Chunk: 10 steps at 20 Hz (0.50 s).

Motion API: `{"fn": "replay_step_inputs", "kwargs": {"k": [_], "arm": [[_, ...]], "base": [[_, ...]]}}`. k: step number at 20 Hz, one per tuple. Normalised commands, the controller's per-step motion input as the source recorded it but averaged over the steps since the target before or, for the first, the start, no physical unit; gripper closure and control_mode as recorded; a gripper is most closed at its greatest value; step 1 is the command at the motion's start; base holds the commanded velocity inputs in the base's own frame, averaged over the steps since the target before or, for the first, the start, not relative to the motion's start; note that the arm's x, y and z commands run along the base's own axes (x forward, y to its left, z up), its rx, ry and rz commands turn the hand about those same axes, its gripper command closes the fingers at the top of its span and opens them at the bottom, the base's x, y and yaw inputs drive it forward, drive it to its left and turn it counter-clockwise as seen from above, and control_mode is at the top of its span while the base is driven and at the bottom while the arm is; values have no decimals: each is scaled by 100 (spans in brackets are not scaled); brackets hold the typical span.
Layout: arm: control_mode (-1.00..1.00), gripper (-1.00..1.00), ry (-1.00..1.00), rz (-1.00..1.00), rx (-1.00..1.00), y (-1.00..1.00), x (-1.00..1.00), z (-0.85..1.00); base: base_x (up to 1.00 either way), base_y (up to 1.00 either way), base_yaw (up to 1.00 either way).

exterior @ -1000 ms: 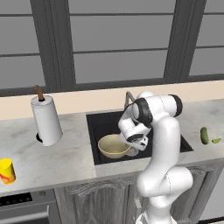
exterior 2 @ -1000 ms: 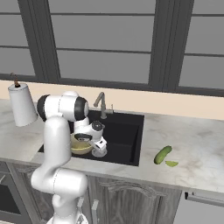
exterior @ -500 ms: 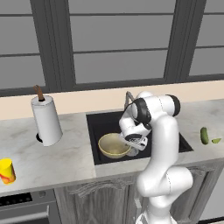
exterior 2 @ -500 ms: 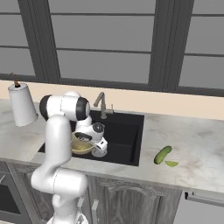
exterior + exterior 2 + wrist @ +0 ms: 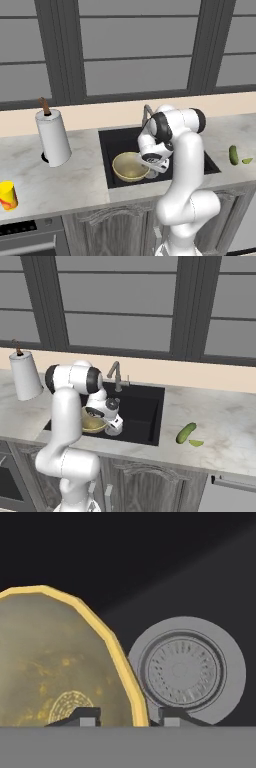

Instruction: Remove the lemon wedge and cucumber from the sink. Then move the bowl and cup from the counter to the sink for washing.

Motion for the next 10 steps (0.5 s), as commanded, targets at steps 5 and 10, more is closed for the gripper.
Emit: {"fn": "replay_step_inputs", "kwargs": {"k": [5,10], "arm": [[-100,-100,0,0,0,6,0,17],[-100,-100,0,0,0,4,0,27]], "base": [[0,0,0],[0,0,0]]}}
